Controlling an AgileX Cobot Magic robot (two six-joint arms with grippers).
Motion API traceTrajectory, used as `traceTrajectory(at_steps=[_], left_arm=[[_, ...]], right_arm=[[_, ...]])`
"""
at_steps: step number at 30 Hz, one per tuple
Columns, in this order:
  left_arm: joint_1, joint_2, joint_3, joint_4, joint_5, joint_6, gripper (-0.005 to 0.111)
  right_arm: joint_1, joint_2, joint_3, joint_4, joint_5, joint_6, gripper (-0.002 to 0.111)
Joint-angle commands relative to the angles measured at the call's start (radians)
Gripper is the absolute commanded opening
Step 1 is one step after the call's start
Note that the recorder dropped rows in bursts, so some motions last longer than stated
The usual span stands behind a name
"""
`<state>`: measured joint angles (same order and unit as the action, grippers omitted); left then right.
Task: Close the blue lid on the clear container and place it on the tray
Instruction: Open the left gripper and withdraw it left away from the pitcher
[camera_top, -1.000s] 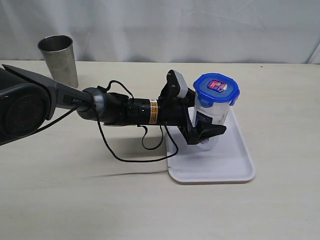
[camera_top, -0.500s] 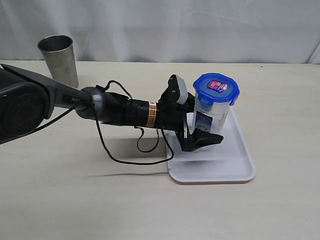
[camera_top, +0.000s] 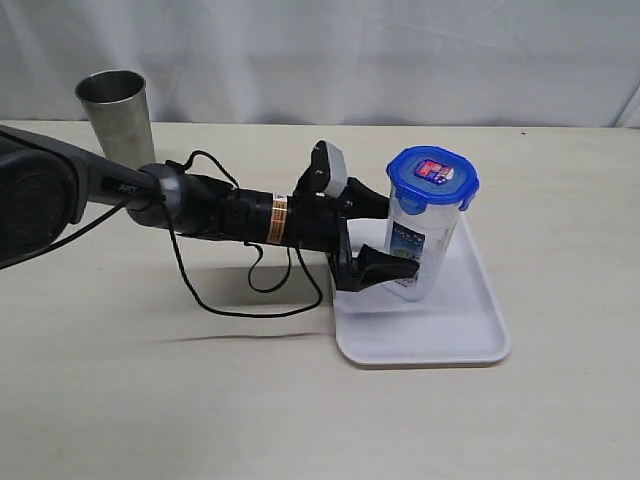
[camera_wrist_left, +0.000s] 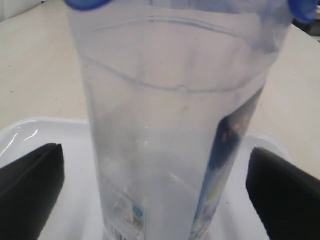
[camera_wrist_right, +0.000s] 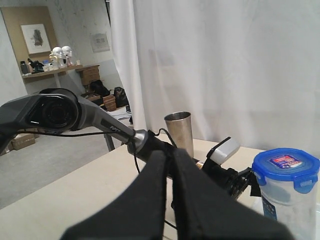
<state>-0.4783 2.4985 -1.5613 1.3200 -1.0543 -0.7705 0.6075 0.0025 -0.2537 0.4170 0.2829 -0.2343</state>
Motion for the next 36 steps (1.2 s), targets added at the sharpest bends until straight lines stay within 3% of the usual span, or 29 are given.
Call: traceTrajectory(at_steps=[1,14,18,23,24,29,36], left_arm=[[0.03,-0.006,0.0,0.038,-0.044,-0.042,0.092],[0.126,-0.057,0.0,0.162,-0.004,-0.16,0.087],[0.143,-0.111,0.0,0.238,0.032,-0.217,0.057],[0.164,-0.196,0.0,0.377,0.028,-0.371,0.005],[0.164,-0.211,0.0,0.416,0.034,-0.385,0.0],[0.164,-0.303,0.019,0.424,0.172,-0.603,0.0],[0.164,-0.461,0.096,0.424,0.423,-0.7,0.0]], right_arm=[[-0.003,-0.002,0.004,0.002,-0.009,0.003,0.005],[-0.003,-0.002,0.004,0.002,-0.009,0.003,0.005],[-0.003,-0.002,0.004,0.002,-0.009,0.003,0.005],[-0.003,-0.002,0.004,0.002,-0.009,0.003,0.005],[-0.003,-0.002,0.004,0.002,-0.009,0.003,0.005],[-0.003,-0.002,0.004,0.002,-0.009,0.003,0.005],[-0.003,-0.002,0.004,0.017,-0.011,0.003,0.005]])
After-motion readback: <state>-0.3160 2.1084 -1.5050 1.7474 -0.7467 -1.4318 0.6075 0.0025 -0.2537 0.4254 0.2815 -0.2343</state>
